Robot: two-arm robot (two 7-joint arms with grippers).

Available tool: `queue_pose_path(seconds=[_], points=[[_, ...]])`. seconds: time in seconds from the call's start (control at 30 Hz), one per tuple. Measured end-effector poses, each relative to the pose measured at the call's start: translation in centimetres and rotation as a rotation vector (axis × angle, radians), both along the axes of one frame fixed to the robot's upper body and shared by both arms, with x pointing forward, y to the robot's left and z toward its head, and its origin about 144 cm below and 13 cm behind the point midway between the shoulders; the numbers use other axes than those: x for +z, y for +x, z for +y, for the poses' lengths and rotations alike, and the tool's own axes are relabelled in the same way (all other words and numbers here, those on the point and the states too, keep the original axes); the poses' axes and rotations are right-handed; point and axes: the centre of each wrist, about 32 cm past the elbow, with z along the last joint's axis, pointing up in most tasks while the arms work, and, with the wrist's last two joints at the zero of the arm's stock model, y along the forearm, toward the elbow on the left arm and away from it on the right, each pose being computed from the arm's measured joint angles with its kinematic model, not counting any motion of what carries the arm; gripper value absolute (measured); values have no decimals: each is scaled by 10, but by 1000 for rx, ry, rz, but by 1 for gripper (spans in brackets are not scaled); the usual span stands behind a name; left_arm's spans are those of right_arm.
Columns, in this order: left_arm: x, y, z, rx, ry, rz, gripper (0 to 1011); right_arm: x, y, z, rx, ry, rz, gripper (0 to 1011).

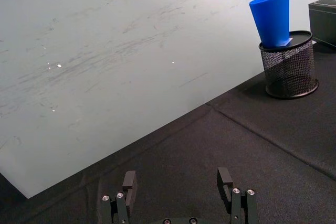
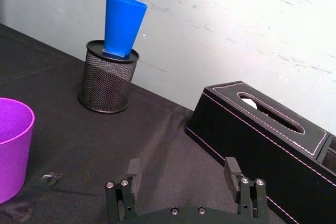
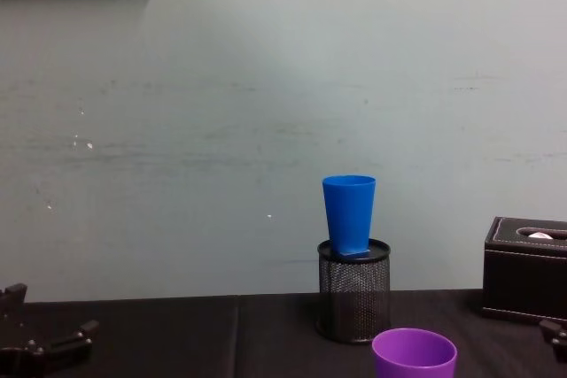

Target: Pick up one cup with a gripper and tap it against the other cup.

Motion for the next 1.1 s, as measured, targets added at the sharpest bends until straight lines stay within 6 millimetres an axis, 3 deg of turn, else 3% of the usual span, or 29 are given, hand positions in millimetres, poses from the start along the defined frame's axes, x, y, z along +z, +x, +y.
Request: queue_pose_path(seconds=[1.1], points=[[0,0,0,0,0,0,1004,0,0,0,0,0,0,1000]])
